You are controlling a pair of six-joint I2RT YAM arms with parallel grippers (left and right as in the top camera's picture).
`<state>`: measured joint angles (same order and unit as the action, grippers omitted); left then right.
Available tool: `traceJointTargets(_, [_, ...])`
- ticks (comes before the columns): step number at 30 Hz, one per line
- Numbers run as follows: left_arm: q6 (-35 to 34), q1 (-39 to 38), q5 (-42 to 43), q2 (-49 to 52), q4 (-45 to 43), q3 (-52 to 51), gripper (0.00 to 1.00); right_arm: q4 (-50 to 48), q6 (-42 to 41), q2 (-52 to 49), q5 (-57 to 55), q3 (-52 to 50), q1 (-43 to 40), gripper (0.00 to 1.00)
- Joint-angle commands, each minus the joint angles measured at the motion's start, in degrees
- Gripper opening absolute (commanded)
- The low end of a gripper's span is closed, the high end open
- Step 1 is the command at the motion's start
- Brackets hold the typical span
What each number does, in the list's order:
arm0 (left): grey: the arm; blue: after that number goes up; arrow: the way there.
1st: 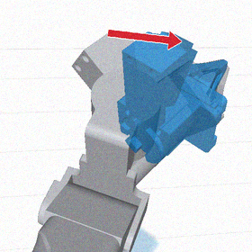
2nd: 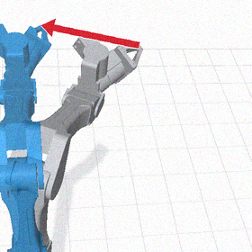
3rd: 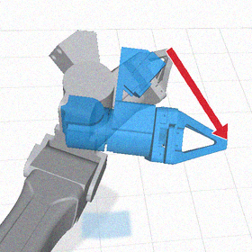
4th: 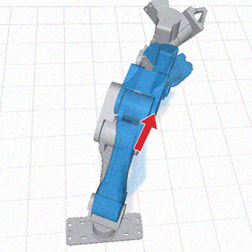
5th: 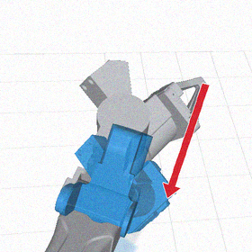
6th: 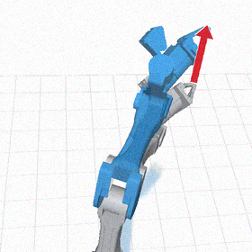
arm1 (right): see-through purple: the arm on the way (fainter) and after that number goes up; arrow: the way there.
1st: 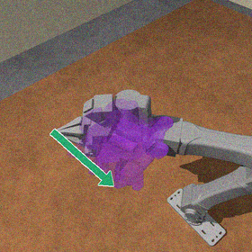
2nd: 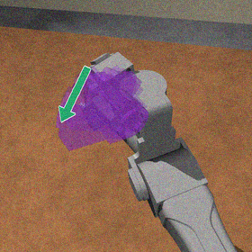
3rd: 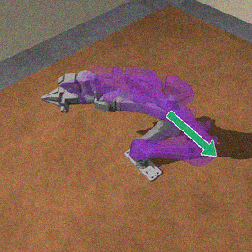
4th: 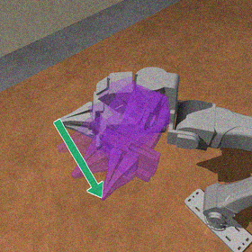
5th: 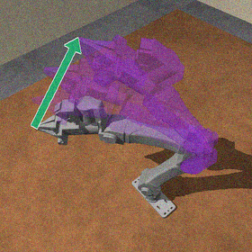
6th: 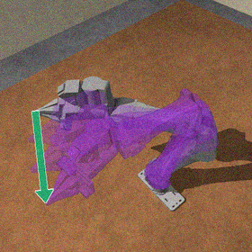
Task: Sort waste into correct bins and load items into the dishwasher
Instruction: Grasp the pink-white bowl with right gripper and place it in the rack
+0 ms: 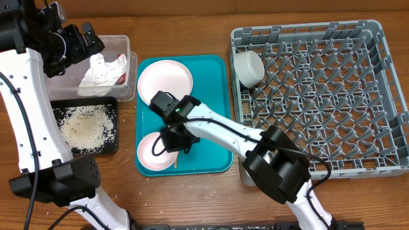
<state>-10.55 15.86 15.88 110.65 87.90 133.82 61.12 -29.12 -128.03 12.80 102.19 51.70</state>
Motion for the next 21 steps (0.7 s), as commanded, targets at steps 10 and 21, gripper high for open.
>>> traceJointTargets(10, [0.9, -0.2, 0.2, -0.3, -0.1, 0.6, 1.0, 21.8, 0.4, 11.0, -24.2, 29.0, -7.7, 0.04])
traceJointTargets(21, [0.9, -0.2, 0.2, -0.3, -0.1, 0.6, 1.0, 35.9, -7.1, 21.4, -49.1, 36.8, -12.0, 0.04])
